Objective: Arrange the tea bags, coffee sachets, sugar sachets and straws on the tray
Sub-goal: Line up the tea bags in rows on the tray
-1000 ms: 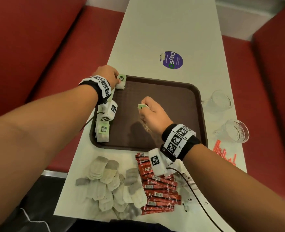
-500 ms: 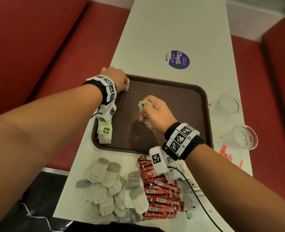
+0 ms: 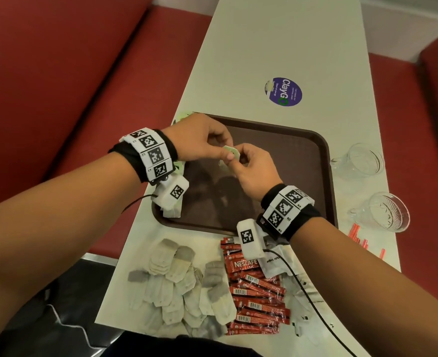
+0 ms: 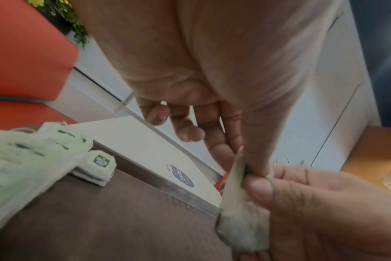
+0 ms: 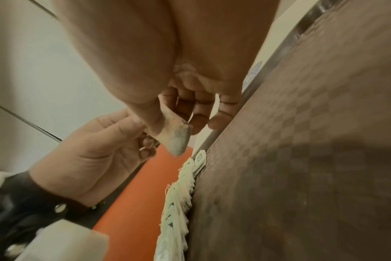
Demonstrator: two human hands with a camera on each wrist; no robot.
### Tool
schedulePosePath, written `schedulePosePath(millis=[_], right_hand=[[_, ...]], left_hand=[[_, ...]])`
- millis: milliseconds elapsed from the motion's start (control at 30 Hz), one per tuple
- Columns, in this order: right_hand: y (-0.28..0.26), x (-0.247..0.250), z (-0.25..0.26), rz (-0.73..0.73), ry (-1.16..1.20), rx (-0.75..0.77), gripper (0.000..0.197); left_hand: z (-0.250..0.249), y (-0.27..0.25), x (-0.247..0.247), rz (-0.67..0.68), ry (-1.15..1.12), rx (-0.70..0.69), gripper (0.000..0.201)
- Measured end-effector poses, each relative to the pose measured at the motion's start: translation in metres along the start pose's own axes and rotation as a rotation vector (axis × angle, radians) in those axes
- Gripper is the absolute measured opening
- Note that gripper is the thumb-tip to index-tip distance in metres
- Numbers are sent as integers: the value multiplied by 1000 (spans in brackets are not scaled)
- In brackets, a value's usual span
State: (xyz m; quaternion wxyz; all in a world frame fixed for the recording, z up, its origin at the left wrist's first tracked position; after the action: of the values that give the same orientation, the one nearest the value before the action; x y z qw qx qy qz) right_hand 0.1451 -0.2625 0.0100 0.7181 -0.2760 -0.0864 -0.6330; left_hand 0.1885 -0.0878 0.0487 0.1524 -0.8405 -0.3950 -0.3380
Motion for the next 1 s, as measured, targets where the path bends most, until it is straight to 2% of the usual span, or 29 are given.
schedulePosePath(millis=[67, 167, 233, 333, 400, 467, 567, 633, 700, 867, 1000], right_hand=[[1, -2, -2, 7, -9, -10, 14], [0, -4, -2, 14, -17, -17, 17], [-1, -3, -1, 15, -17, -8, 22], [-6, -3, -3, 38, -14, -9, 23], [-12, -3, -9, 98, -44, -19, 32], [-21, -3, -17, 205, -187, -2, 39], [-40, -5, -22, 445, -468, 75, 31], [-57, -9, -20, 597, -627, 150, 33], [-75, -16, -18, 682, -764, 237, 37], [-103, -29, -24, 733, -995, 465, 50], [-109, -34, -31, 714, -1119, 564, 45]], left_hand=[[2, -3, 2, -62, 23, -17, 14], [2, -7, 4, -150, -2, -24, 10], [2, -10, 1, -99, -22, -12, 12], [13, -10, -2, -12, 61, 49, 10], [24, -5, 4, -18, 139, 116, 9], [38, 1, 12, -18, 251, 213, 14], [65, 8, 23, -32, 324, 372, 31], [78, 11, 26, -90, 290, 453, 33], [85, 17, 25, -138, 260, 501, 35], [92, 32, 21, -148, 327, 566, 39], [95, 41, 19, -140, 387, 588, 45]])
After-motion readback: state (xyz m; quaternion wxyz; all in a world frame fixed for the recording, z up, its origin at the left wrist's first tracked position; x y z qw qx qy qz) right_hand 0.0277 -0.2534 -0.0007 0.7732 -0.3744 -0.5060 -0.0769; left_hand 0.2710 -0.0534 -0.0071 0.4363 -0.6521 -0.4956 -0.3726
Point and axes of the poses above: each hand's wrist, its own y-axis towards the middle knuckle, its own x-axis out of the back of the hand, z = x × y, the point moved 2 cm from there along y, towards the middle knuckle, and after that the axes turned 12 degrees about -x, right-handed, at the moved point
